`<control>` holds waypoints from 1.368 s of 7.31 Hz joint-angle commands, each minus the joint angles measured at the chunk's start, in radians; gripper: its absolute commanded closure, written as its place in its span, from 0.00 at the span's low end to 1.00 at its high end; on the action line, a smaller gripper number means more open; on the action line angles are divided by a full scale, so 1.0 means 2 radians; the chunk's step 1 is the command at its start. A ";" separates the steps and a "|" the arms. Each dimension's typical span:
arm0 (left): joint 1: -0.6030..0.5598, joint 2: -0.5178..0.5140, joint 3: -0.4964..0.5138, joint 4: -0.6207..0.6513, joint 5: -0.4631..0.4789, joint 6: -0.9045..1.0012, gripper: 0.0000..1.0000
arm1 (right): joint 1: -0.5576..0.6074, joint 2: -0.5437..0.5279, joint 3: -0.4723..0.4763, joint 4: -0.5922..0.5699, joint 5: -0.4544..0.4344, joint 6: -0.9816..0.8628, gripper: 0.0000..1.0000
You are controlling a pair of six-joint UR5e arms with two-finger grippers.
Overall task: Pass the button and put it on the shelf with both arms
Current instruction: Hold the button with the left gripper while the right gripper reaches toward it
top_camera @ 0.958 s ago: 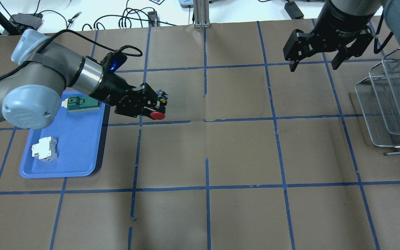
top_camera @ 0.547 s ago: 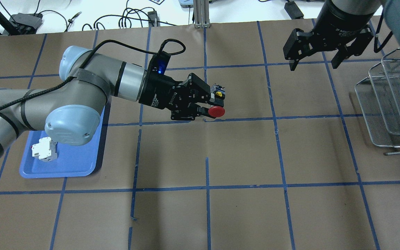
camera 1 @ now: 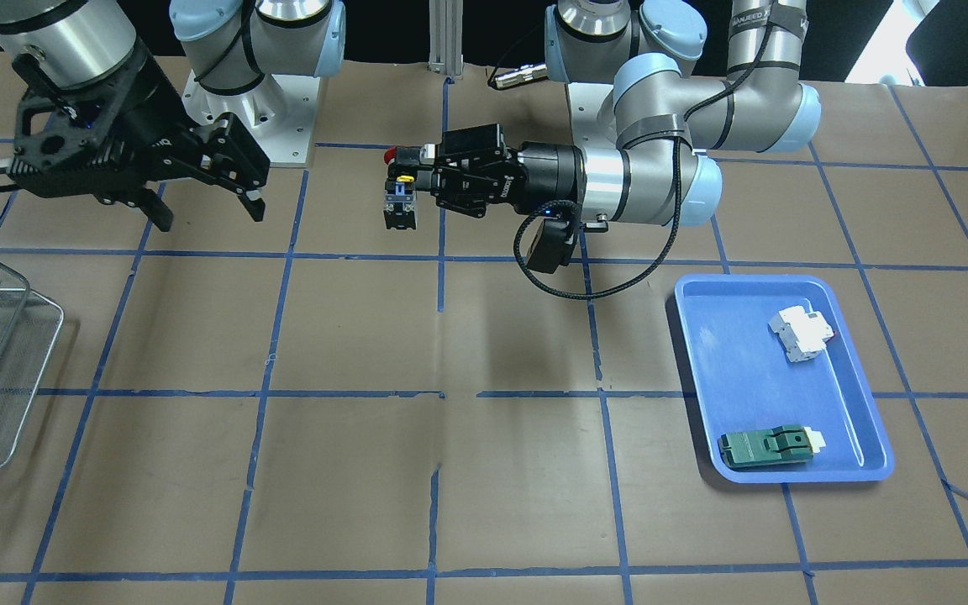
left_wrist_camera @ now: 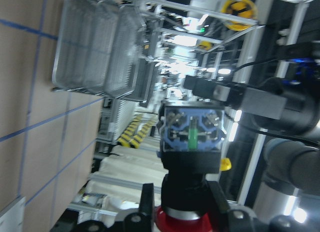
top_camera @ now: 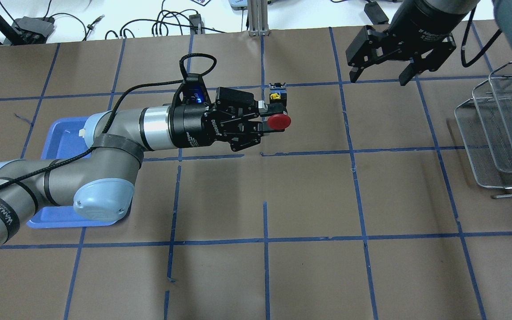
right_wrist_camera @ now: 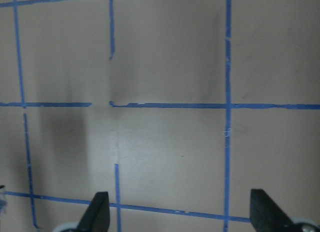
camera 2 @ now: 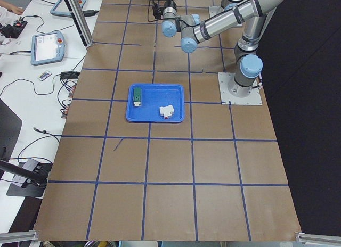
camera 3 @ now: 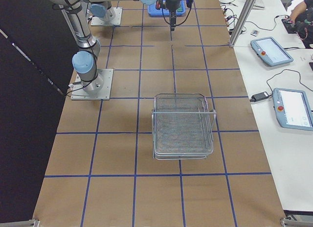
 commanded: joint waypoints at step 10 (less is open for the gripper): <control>-0.005 -0.004 0.002 0.021 0.039 0.001 1.00 | 0.049 0.024 0.056 -0.057 0.174 0.089 0.06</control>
